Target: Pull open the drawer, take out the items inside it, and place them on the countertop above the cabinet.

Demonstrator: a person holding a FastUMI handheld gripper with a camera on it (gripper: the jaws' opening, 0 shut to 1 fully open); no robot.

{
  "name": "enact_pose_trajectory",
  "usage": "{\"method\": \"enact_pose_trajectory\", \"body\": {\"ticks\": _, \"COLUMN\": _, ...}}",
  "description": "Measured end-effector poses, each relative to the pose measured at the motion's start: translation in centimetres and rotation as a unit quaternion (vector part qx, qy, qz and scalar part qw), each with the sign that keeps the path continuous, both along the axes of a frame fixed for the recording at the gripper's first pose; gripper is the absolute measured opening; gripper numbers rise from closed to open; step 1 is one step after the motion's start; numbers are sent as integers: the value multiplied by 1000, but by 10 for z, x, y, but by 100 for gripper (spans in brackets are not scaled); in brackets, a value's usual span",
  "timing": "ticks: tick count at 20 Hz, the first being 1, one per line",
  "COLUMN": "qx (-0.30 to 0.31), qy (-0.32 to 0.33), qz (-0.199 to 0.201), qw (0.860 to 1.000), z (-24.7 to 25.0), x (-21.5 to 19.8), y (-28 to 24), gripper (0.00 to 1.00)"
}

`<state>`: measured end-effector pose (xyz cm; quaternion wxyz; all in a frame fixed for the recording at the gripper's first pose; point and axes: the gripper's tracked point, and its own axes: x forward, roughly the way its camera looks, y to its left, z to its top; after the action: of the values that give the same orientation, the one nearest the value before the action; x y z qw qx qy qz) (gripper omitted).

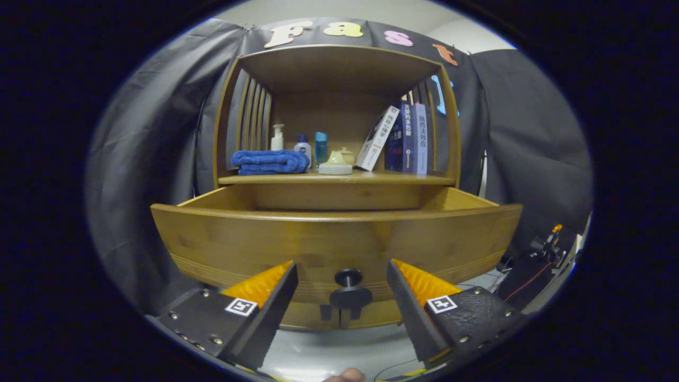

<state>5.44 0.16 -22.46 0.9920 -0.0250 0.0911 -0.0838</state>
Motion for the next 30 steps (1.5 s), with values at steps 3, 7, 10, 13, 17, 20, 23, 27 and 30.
{"method": "enact_pose_trajectory", "body": {"ticks": 3, "qx": -7, "qy": -4, "qz": 10, "qw": 1000, "z": -6, "x": -2, "y": 4, "gripper": 100}}
{"method": "enact_pose_trajectory", "body": {"ticks": 7, "qx": -6, "qy": -10, "qz": 18, "qw": 1000, "z": -9, "x": 5, "y": 0, "gripper": 100}}
{"method": "enact_pose_trajectory", "body": {"ticks": 10, "qx": 9, "qy": -11, "qz": 27, "qw": 1000, "z": -9, "x": 15, "y": -4, "gripper": 100}}
{"method": "enact_pose_trajectory", "body": {"ticks": 13, "qx": 7, "qy": -14, "qz": 32, "qw": 999, "z": -8, "x": 29, "y": -7, "gripper": 100}}
{"method": "enact_pose_trajectory", "body": {"ticks": 17, "qx": -4, "qy": -10, "qz": 36, "qw": 999, "z": -3, "x": 52, "y": -11, "gripper": 100}}
{"method": "enact_pose_trajectory", "body": {"ticks": 20, "qx": -4, "qy": -7, "qz": 35, "qw": 999, "z": -4, "x": 64, "y": -15, "gripper": 99}}
{"method": "enact_pose_trajectory", "body": {"ticks": 23, "qx": -7, "qy": -7, "qz": 34, "qw": 999, "z": -5, "x": 77, "y": -15, "gripper": 98}}
{"method": "enact_pose_trajectory", "body": {"ticks": 27, "qx": -4, "qy": -7, "qz": 35, "qw": 999, "z": -2, "x": 92, "y": -17, "gripper": 98}}
{"method": "enact_pose_trajectory", "body": {"ticks": 30, "qx": -5, "qy": -4, "qz": 35, "qw": 999, "z": -1, "x": 104, "y": -17, "gripper": 98}}
